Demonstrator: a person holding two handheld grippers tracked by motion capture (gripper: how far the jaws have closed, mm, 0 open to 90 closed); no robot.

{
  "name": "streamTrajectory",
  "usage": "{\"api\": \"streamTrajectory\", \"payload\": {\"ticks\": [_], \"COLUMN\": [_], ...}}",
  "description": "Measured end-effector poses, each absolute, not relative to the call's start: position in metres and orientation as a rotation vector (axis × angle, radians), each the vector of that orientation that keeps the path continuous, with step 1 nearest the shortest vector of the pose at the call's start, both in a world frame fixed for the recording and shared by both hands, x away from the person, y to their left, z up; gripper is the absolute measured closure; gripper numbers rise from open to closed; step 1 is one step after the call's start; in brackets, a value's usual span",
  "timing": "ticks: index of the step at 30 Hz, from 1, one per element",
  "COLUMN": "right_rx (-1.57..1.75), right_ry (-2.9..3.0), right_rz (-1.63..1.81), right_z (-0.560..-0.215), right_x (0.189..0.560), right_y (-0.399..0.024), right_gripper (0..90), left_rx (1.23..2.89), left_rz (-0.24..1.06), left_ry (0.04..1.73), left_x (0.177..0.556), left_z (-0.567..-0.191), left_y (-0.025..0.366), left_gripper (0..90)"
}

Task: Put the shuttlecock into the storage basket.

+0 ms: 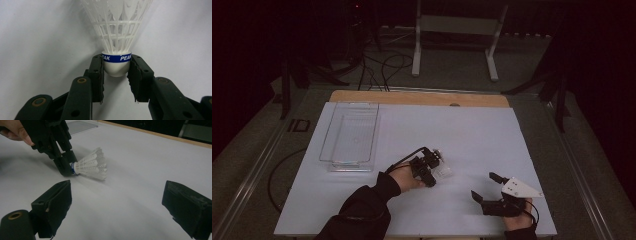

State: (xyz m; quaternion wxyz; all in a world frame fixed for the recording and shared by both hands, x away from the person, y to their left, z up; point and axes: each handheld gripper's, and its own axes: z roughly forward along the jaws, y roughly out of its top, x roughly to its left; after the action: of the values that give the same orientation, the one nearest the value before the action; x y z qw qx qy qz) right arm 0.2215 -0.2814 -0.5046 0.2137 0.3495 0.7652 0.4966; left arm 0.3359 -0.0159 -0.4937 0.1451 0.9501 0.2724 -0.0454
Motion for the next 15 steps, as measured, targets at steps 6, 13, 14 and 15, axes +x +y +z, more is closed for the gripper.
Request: {"api": "streamTrajectory", "payload": {"ticks": [6, 13, 14, 15], "right_rx": [0.972, 0.975, 0.975, 0.976], "right_ry": [2.123, 2.125, 2.125, 2.124], "right_rz": [1.377, 1.377, 1.377, 1.378], "right_z": [-0.505, -0.505, -0.505, -0.505], "right_x": [0.221, 0.221, 0.221, 0.221], "right_y": [-0.281, -0.281, -0.281, -0.281], "right_gripper": [9.2, 9.2, 9.2, 9.2], "left_rx": [2.747, 2.753, 2.753, 2.759], "left_rz": [-0.158, -0.169, -0.169, -0.163], "left_ry": [0.723, 0.696, 0.696, 0.691], "left_x": [0.333, 0.333, 0.333, 0.334], "left_z": [-0.490, -0.484, -0.484, -0.483], "left_y": [-0.017, -0.014, -0.014, -0.013], "left_gripper": [66.7, 66.8, 66.8, 66.8]}}
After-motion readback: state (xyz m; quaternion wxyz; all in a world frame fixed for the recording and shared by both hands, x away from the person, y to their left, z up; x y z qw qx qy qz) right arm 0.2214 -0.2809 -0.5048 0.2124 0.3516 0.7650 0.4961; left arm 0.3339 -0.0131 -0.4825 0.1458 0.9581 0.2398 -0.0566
